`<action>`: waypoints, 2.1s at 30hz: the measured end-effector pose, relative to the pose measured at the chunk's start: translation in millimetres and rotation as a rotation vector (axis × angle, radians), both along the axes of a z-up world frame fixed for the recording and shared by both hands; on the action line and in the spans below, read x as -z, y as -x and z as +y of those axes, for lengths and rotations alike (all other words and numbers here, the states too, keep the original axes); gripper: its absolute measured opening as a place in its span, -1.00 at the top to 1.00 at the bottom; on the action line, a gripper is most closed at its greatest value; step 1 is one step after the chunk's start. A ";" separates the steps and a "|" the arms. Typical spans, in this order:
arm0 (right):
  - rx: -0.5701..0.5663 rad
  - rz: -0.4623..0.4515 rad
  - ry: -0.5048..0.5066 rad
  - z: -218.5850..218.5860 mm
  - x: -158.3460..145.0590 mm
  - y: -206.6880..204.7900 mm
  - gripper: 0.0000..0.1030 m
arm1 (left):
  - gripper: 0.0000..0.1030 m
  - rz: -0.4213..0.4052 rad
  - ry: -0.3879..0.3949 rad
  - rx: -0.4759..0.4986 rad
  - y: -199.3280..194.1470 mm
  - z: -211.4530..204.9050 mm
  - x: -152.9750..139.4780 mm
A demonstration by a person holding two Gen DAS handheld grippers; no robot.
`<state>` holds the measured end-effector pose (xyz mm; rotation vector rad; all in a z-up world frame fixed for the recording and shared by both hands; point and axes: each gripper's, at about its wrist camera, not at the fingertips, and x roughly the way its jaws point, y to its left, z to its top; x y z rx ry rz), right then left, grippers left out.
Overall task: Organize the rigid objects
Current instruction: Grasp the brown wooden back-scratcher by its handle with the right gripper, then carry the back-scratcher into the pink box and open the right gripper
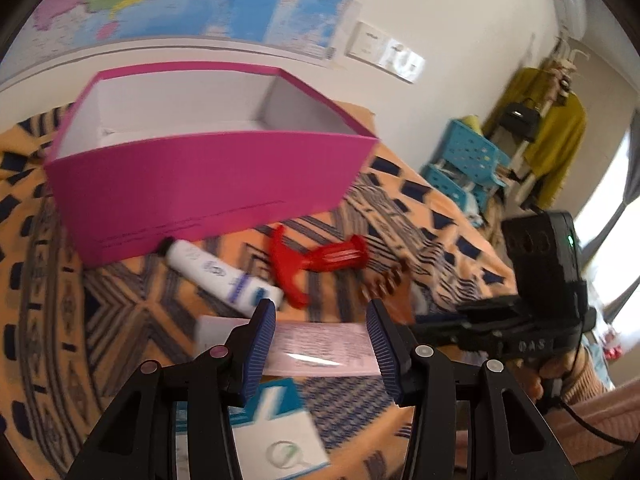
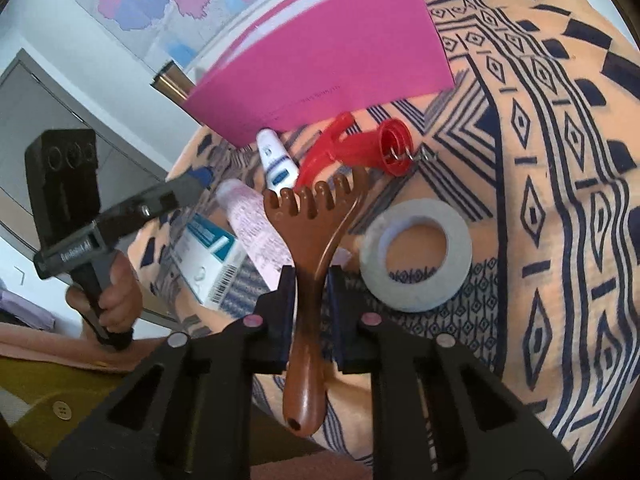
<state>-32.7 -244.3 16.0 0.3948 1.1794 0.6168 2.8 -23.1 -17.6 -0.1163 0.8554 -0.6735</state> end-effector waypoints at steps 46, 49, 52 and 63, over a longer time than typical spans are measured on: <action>0.070 -0.358 -0.184 17.3 -106.6 -166.6 0.83 | 0.55 -0.228 -0.162 -0.060 -128.5 -46.5 -103.8; 0.091 -0.307 -0.214 13.0 -91.9 -178.3 0.87 | 0.56 -0.210 -0.198 -0.070 -143.0 -49.8 -94.9; 0.108 -0.274 -0.208 10.4 -78.7 -184.3 0.88 | 0.56 -0.183 -0.218 -0.054 -151.7 -53.4 -82.7; 0.121 -0.244 -0.120 -3.0 -62.9 -168.9 0.81 | 0.48 -0.136 -0.126 -0.122 -141.0 0.7 -66.0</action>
